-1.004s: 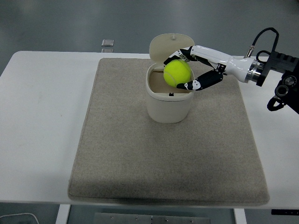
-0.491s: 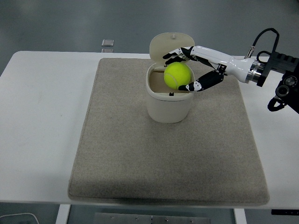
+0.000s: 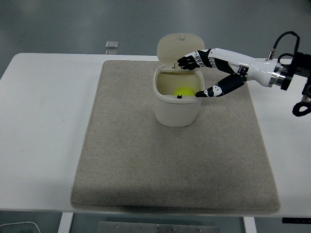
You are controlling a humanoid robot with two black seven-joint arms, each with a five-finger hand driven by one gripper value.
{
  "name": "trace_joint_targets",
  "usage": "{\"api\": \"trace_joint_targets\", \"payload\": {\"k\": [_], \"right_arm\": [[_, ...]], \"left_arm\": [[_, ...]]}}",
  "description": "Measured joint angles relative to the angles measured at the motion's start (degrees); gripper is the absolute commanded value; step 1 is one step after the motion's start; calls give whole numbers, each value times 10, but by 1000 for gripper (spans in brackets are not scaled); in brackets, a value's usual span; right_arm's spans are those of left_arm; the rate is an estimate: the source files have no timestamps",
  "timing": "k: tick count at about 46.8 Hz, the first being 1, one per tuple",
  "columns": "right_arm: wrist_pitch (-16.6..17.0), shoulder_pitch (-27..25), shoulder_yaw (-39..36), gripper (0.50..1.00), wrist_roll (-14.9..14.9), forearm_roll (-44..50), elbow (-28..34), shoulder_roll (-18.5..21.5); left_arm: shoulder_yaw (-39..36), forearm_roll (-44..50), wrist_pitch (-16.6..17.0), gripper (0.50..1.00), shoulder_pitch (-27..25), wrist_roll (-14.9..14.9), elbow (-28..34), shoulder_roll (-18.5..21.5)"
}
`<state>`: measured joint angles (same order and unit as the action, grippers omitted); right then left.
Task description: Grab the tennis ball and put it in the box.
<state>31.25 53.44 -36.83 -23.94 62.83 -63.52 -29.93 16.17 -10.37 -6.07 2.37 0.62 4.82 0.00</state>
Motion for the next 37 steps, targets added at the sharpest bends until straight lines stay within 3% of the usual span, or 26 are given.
{"api": "trace_joint_targets", "payload": {"k": [6,14,26,37], "right_arm": [[34,0,0,858,0,-40,0,-28],[38,-3,6,858,4,-99,24,-40],[29,-15,2,856,41,-191,122,-26],[15,-14,0,858,89,-254,210,14]], "left_arm": [[0,0,0,992,0,0,0,0],[0,0,0,992,0,0,0,0],[0,0,0,992,0,0,0,0],[0,0,0,992,0,0,0,0]]}}
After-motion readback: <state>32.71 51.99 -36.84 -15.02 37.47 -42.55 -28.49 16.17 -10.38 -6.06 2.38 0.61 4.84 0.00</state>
